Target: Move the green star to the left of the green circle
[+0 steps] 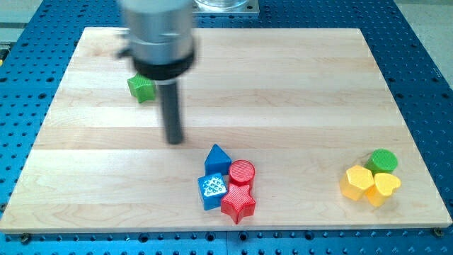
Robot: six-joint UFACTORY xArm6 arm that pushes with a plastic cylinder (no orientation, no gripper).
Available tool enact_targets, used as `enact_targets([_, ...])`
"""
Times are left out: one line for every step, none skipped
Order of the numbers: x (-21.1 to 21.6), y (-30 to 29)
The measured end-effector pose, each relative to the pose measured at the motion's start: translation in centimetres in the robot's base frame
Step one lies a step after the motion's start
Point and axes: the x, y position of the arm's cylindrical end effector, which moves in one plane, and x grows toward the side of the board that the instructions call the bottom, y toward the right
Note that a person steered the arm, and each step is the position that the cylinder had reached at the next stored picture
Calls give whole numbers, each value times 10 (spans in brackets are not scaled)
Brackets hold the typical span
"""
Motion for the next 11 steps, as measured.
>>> enact_targets([-49,-87])
enact_targets([-117,-49])
enact_targets([-129,50])
enact_targets([-88,44])
enact_targets([-129,-16])
enact_targets([-65,-12])
enact_targets([-72,93])
enact_targets([-70,177])
enact_targets([-89,119])
enact_targets([-49,131])
enact_targets([-56,238])
